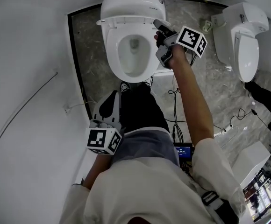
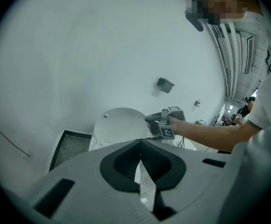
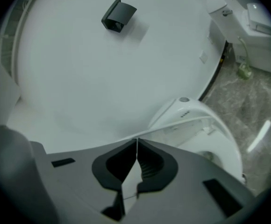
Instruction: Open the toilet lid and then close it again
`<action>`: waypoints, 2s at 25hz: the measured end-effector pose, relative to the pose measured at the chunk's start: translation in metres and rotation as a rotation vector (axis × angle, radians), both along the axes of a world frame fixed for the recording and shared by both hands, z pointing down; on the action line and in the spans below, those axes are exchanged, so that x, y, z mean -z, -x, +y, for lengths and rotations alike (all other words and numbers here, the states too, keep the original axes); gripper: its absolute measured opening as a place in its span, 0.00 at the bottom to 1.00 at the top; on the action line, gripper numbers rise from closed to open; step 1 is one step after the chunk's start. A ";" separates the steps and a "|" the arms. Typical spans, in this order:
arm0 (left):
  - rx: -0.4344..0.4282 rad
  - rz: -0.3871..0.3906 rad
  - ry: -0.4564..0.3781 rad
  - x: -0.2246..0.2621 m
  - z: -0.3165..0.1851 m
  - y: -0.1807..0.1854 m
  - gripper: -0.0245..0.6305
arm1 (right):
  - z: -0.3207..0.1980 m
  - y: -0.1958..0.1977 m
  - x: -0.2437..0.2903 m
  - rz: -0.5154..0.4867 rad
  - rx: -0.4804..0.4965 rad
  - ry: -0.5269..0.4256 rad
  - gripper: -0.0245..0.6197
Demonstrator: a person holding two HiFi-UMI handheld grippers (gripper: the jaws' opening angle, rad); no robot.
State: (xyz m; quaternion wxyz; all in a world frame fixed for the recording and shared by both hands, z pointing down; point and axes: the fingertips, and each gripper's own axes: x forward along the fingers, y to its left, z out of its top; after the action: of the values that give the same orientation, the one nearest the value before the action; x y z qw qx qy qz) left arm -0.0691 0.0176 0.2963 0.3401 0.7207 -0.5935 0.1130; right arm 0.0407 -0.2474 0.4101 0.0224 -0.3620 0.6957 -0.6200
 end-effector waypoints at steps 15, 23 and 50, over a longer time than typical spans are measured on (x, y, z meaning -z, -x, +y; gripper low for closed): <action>0.074 -0.027 0.011 0.001 -0.003 0.025 0.05 | -0.035 0.003 -0.037 0.158 0.020 0.038 0.06; 0.089 -0.031 0.014 0.001 -0.010 0.027 0.05 | -0.063 0.003 -0.035 0.227 0.067 -0.018 0.06; 0.174 -0.052 0.028 -0.007 0.007 0.036 0.05 | -0.118 0.002 0.005 0.875 0.550 -0.621 0.09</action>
State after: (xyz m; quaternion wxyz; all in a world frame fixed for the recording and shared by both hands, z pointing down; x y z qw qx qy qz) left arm -0.1050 0.0241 0.3035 0.3433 0.6582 -0.6609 0.1101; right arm 0.0385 -0.3651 0.4055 -0.3227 -0.3668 0.8569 -0.1644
